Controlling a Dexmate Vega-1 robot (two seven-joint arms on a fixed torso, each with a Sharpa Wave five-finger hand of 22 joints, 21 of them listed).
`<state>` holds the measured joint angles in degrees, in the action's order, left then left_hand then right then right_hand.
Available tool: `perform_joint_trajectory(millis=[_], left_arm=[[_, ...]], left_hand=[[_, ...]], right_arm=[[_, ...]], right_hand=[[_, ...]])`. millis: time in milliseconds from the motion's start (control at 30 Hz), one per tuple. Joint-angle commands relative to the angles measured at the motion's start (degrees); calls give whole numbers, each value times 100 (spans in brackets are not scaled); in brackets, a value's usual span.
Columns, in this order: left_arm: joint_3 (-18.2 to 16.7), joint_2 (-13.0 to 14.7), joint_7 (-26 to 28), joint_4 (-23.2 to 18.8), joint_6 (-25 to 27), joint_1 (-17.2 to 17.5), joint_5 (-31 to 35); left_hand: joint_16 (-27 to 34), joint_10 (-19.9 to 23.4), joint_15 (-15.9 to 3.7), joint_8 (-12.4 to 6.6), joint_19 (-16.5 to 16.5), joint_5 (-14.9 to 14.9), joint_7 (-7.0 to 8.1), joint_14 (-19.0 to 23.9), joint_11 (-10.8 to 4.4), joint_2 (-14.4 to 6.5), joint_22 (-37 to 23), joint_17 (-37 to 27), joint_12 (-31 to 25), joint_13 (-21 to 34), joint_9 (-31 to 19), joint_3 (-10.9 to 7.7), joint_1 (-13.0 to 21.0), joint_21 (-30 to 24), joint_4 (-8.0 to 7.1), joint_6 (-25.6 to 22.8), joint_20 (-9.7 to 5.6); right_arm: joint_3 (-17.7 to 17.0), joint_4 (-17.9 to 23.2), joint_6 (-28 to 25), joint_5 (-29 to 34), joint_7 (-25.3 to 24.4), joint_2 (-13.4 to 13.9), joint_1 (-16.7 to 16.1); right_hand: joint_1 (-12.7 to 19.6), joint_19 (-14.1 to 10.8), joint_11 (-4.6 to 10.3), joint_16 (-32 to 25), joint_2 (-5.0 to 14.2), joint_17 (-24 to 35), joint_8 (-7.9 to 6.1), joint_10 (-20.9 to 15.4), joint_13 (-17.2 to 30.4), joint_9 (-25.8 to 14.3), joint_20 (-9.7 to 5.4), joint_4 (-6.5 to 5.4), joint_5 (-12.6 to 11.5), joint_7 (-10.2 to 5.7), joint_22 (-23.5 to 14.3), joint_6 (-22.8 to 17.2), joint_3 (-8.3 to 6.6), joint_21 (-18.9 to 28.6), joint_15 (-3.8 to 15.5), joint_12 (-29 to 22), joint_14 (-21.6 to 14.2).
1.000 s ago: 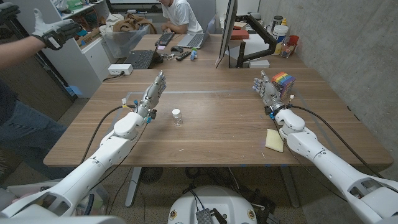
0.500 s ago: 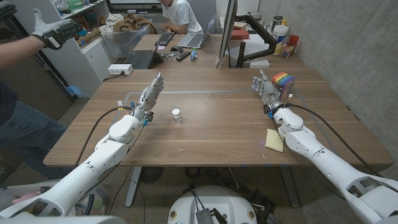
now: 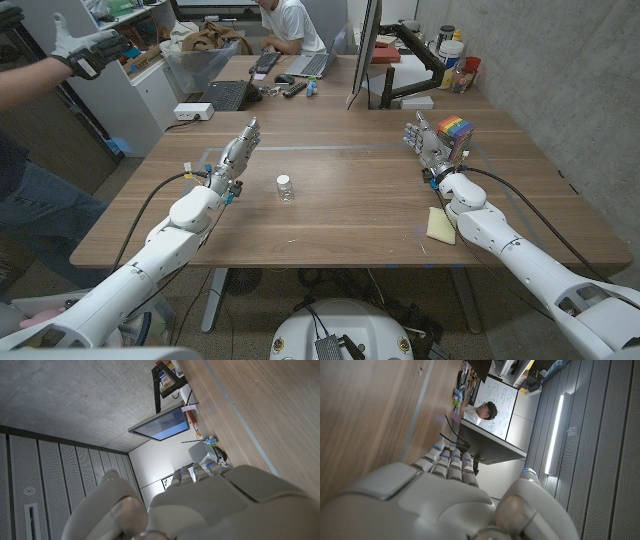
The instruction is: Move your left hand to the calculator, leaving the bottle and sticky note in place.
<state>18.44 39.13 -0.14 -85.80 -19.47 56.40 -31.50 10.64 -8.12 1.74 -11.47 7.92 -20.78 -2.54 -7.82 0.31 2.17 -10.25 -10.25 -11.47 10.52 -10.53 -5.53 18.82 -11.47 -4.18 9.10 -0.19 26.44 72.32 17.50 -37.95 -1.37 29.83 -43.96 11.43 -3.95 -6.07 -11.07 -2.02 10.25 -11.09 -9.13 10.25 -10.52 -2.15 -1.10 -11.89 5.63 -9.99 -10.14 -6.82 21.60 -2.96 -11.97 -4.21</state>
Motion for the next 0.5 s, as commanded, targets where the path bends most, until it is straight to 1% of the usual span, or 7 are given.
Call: perform_joint_trajectory(millis=[33,167,300,500], left_arm=[[-130,224,19,-256,53,221,-18],[-201,290,51,-319,77,306,-52],[-290,292,-84,-313,77,373,-297],[-381,396,-40,-405,87,482,-272]], left_hand=[[25,-16,-7,-32,5,-25,15,0,12,-24,-34,-31,-26,23,-20,-5,81,-26,41,-8,24],[26,-17,-11,-32,2,-20,14,5,14,-36,-35,-31,-25,23,-21,-11,102,-28,49,-12,16],[26,-15,-18,-30,10,-13,12,6,7,-49,-35,-32,-25,24,-21,-16,125,-26,59,-13,22],[27,-4,-20,-31,8,-5,21,10,8,-63,-36,-32,-29,24,-21,-23,155,-28,71,-23,6]], right_arm=[[-30,-18,78,-10,-18,-5,-1],[-31,-88,127,10,-33,-39,27],[-57,-197,261,2,-72,-138,38],[-60,-272,336,32,-118,-198,53]], right_hand=[[20,-65,-8,-16,73,28,-25,-61,19,-20,-60,25,-27,-45,-27,-21,6,-11,-10,-50,-27],[20,-67,-14,-16,75,28,-29,-68,19,-20,-56,26,-27,-47,-27,-33,8,-19,-11,-50,-35],[21,-87,8,-19,81,28,-40,-99,19,-21,-53,28,-26,-56,-28,-65,9,-25,-7,-60,-52],[31,-121,38,-36,100,27,-78,-234,21,-22,-44,37,-25,-86,-29,-187,10,-49,8,-102,-127]])
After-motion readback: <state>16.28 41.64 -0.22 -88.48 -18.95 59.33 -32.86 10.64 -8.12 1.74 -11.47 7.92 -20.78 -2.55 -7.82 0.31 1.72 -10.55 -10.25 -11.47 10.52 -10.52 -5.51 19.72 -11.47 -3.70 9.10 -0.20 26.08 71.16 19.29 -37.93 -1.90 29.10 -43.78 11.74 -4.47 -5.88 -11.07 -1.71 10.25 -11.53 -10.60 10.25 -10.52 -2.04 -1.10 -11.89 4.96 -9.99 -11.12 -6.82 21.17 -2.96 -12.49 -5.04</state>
